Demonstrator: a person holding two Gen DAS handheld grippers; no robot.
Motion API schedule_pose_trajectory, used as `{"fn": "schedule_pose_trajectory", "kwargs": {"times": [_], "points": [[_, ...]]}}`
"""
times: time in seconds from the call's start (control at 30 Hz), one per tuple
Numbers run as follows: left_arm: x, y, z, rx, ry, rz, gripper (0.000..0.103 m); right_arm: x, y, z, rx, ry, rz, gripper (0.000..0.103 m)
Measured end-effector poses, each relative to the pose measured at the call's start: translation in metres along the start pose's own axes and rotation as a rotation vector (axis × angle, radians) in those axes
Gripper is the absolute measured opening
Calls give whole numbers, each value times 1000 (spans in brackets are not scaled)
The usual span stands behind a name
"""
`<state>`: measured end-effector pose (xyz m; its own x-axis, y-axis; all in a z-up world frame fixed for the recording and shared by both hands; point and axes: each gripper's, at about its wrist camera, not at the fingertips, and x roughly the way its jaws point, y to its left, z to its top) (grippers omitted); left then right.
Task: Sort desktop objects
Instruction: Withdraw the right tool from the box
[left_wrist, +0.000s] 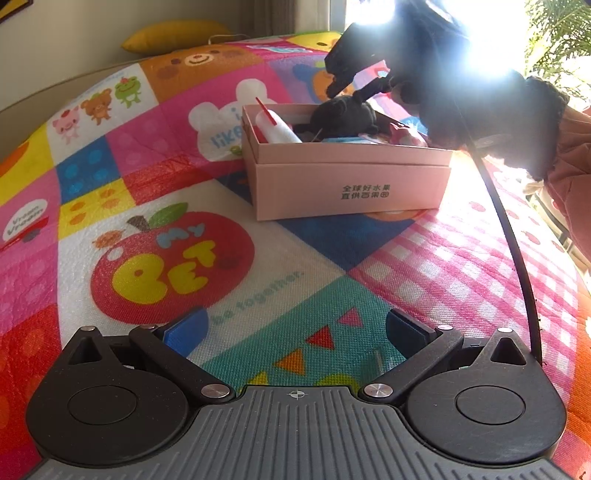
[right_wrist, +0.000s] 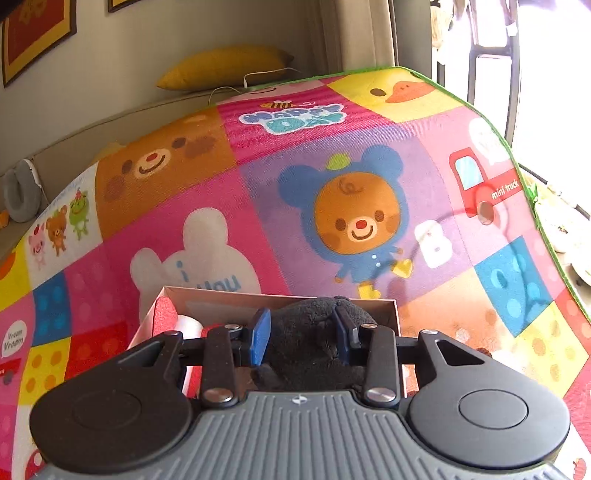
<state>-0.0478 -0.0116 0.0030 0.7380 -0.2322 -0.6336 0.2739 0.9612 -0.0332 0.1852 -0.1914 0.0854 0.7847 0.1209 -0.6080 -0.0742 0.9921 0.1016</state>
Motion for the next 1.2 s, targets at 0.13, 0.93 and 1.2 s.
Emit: {"fn": "schedule_pose_trajectory", "kwargs": {"times": [0.13, 0.93, 1.2], "points": [[1, -1, 0, 9, 5, 7, 103, -46, -19, -9, 106, -71, 126, 37], [46, 27, 36, -72, 5, 165, 103, -114, 3, -198, 22, 87, -147, 103], [47, 28, 36, -73, 3, 165, 103, -106, 7, -200, 0, 30, -175, 103]]}}
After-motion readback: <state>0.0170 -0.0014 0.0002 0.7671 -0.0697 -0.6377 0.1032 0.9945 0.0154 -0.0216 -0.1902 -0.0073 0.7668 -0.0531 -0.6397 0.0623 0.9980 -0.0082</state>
